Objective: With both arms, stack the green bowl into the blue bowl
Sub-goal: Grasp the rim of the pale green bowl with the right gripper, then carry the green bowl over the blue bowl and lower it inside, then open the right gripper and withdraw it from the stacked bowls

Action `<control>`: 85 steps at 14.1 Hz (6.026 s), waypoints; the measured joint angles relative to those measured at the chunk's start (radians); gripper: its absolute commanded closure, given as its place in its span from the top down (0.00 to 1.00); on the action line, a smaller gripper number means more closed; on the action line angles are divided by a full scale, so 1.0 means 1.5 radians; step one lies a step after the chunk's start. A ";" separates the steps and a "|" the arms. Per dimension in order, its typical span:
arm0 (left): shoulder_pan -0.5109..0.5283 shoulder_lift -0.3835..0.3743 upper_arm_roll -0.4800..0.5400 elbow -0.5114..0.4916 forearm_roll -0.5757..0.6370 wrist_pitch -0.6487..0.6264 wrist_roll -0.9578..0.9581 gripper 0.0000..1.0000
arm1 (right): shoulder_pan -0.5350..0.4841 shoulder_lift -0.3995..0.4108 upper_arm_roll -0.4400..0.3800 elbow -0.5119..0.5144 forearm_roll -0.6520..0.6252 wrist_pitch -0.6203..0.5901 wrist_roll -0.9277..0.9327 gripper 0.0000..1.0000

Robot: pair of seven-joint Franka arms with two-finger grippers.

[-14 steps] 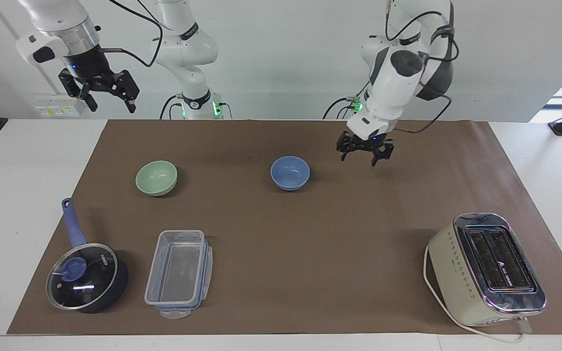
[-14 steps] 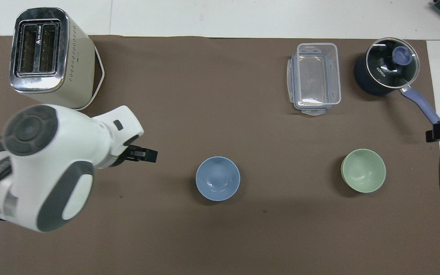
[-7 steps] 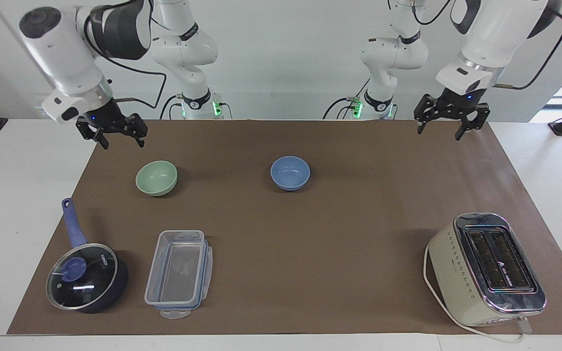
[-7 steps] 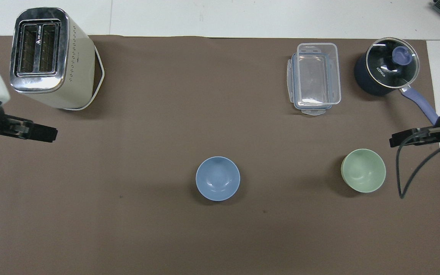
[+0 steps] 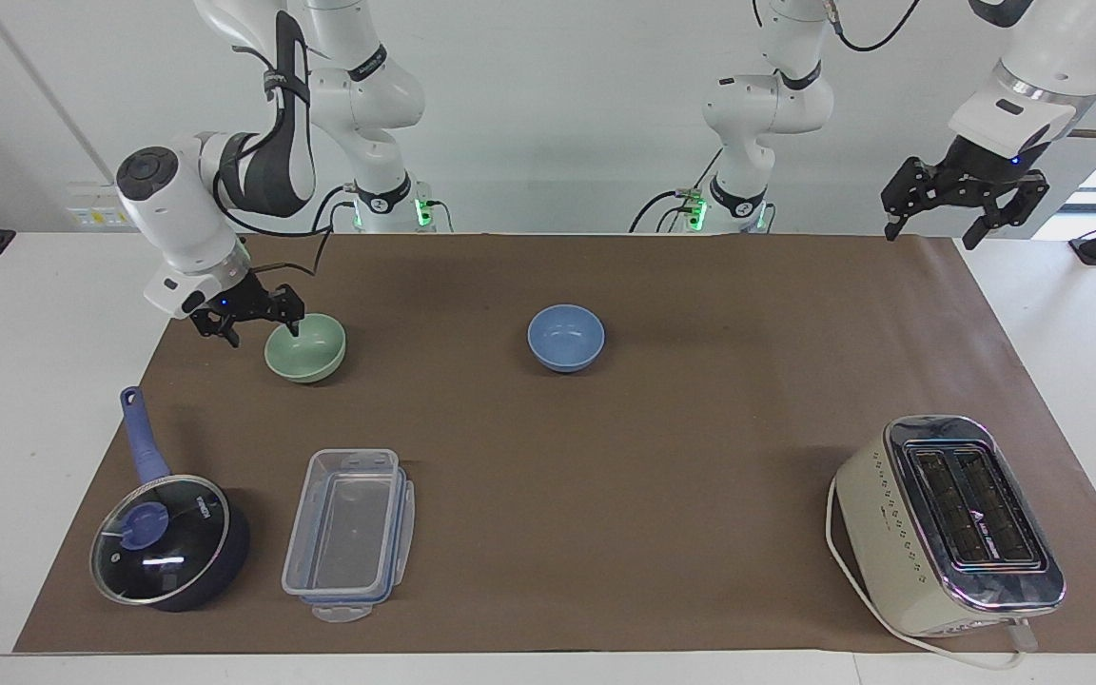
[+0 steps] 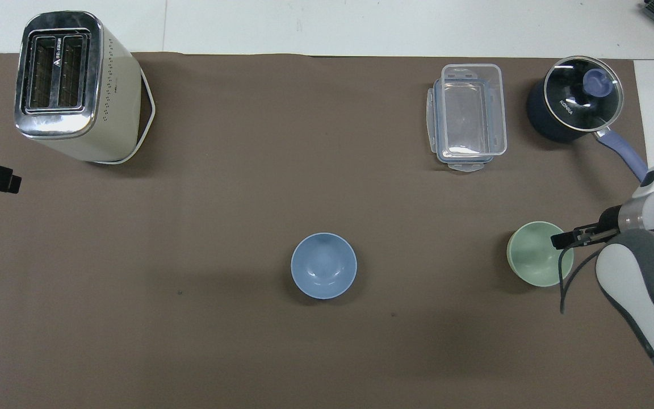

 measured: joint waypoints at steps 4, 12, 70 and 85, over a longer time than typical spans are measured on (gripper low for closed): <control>0.004 -0.003 0.004 0.005 0.000 -0.006 0.000 1.00 | -0.018 0.009 0.000 -0.048 0.000 0.053 -0.027 1.00; 0.005 -0.005 0.004 0.005 0.000 -0.011 0.000 1.00 | -0.025 0.030 0.000 -0.086 0.003 0.114 -0.040 0.00; 0.005 -0.005 0.004 0.005 0.000 -0.012 0.000 1.00 | 0.500 0.107 0.016 0.080 0.119 0.058 0.605 0.09; 0.005 -0.005 0.004 0.005 0.000 -0.012 0.000 1.00 | 0.432 0.078 0.004 0.183 0.049 -0.033 0.605 1.00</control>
